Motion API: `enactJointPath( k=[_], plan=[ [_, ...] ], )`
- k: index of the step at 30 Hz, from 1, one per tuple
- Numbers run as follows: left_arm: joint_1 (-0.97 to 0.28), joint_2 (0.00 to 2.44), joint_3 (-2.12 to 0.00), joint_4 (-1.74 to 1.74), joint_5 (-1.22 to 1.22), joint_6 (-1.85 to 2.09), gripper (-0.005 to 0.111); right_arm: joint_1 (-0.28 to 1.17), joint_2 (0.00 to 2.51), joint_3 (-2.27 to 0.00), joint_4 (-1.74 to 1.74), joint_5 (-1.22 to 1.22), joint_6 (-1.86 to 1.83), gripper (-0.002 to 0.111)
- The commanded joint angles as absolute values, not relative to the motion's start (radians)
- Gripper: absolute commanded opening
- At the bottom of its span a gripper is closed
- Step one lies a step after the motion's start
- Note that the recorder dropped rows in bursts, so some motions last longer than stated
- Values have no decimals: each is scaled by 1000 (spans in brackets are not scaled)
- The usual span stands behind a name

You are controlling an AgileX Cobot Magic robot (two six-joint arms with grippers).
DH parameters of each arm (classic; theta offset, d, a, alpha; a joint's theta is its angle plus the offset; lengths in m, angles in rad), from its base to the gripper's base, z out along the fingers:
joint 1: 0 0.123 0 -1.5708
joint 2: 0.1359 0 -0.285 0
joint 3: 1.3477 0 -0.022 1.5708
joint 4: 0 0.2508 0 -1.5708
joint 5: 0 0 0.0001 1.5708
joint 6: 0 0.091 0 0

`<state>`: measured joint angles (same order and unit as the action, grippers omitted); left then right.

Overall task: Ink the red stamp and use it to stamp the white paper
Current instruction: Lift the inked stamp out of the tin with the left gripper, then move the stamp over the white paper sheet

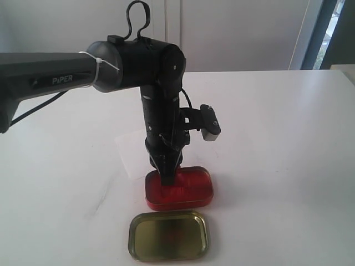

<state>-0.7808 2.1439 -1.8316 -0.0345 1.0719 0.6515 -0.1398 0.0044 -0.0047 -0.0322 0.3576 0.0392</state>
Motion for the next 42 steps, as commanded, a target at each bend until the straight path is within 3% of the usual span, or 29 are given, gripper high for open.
enactJointPath(
  k=[1, 33, 42],
  plan=[
    [-780, 2141, -1827, -25, 1091, 662, 0, -136, 0, 0, -37, 343, 42, 0],
    [-776, 2029, -1827, 73, 1137, 551, 0, -136, 0, 0, -35, 343, 42, 0],
    [-683, 2022, -1827, 52, 1155, 507, 0, -136, 0, 0, -35, 343, 42, 0]
  ],
)
